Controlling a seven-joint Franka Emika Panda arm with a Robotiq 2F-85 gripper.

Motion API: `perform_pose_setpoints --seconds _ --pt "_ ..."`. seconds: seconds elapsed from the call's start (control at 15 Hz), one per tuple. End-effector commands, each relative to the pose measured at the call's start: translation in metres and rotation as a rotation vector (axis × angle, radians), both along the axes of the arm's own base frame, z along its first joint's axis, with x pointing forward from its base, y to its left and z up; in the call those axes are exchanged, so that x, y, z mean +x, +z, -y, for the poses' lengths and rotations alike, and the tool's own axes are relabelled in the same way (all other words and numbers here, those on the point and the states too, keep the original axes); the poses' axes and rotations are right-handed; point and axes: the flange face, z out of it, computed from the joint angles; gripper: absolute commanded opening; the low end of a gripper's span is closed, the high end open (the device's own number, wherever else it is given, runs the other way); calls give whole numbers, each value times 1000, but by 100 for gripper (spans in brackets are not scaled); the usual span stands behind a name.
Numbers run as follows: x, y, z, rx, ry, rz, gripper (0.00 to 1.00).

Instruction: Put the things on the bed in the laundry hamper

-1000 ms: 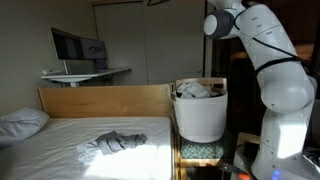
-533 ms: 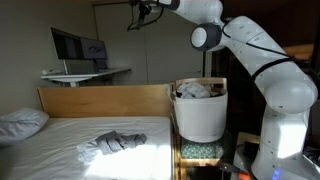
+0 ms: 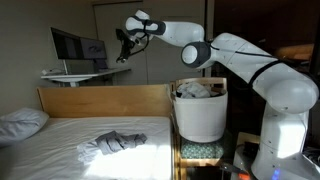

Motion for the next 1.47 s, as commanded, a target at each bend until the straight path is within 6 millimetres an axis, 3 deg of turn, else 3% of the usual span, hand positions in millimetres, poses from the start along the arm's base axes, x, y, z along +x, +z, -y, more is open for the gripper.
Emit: perform_pose_setpoints --seconds 0.0,0.27,0.53,1.0,1.07,1.4 --pt "18 -56 -43 79 170 -74 100" --pt "23 -116 -84 108 327 -226 100" --pt "9 -153 -100 59 434 -441 100" --pt "-20 -182 -101 -139 555 -741 100" --pt "-13 -183 -100 -78 507 -684 100" --pt "-13 -185 -101 -86 510 -692 100"
